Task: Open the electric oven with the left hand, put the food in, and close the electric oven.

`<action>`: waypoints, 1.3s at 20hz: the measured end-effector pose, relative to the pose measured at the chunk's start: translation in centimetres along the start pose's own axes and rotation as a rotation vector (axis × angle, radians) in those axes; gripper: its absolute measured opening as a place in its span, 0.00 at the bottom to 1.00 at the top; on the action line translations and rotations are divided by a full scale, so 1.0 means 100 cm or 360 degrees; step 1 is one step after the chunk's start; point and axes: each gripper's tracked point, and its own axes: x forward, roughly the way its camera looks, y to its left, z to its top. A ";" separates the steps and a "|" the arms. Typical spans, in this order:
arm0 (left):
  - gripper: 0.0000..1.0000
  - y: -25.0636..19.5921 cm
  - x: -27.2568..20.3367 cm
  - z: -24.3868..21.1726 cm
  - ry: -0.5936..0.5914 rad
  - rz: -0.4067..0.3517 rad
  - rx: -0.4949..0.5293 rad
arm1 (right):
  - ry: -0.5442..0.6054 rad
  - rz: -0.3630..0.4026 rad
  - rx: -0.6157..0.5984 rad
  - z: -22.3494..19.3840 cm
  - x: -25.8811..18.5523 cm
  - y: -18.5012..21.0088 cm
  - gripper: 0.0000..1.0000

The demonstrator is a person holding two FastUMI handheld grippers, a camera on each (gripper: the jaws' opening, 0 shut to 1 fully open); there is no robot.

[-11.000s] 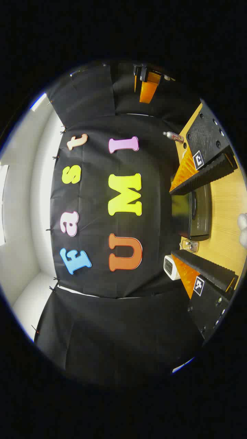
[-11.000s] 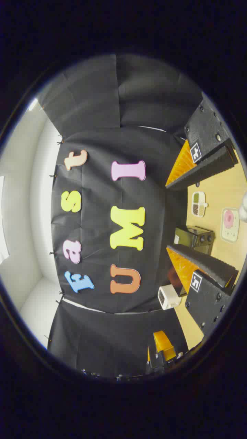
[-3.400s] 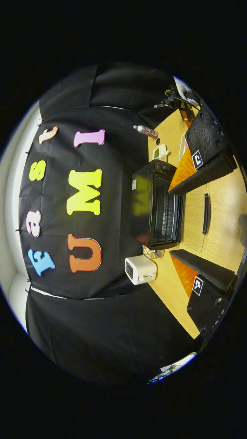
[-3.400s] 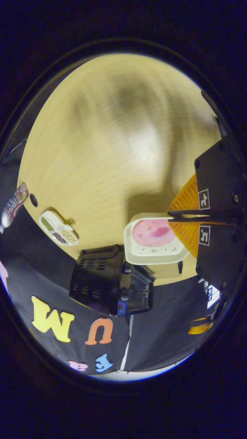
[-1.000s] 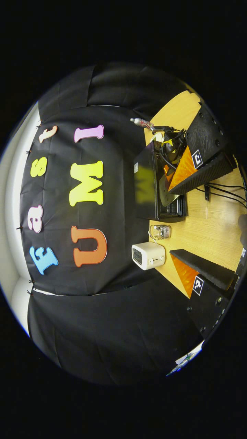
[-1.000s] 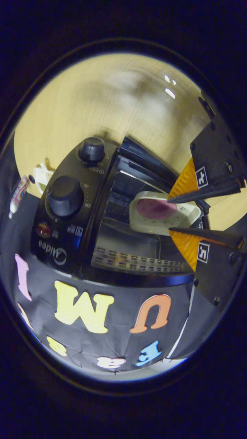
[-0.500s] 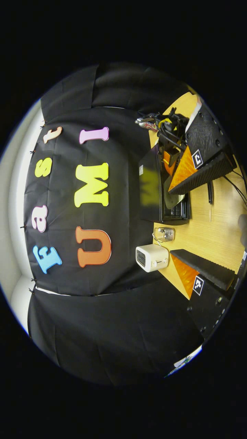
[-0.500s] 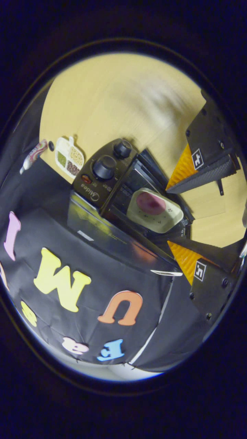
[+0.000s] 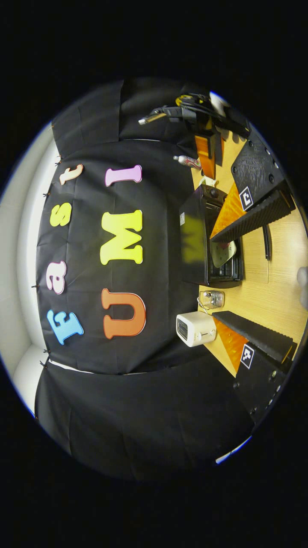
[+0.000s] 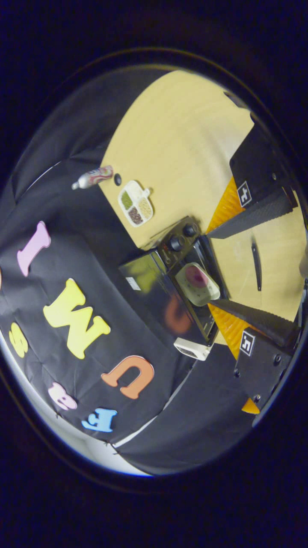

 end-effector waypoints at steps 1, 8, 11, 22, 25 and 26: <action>0.97 -0.003 0.002 -0.005 0.0007 -0.0010 -0.0008 | -0.0041 -0.0021 -0.0058 0.008 -0.011 -0.007 0.89; 0.97 -0.031 0.019 -0.044 0.0080 -0.0106 -0.0010 | -0.0269 -0.0238 -0.0501 0.044 -0.078 -0.044 0.98; 0.97 -0.048 0.026 -0.069 0.0137 -0.0152 0.0003 | -0.0336 -0.0271 -0.0692 0.047 -0.096 -0.045 0.96; 0.96 -0.103 0.044 -0.219 0.0579 -0.0257 -0.0073 | -0.0308 -0.0350 -0.0770 0.043 -0.133 -0.068 0.96; 0.96 -0.111 0.051 -0.252 0.0704 -0.0253 -0.0109 | -0.0323 -0.0378 -0.0774 0.051 -0.147 -0.072 0.98; 0.96 -0.115 0.055 -0.261 0.0729 -0.0258 -0.0111 | -0.0325 -0.0388 -0.0786 0.053 -0.150 -0.076 0.98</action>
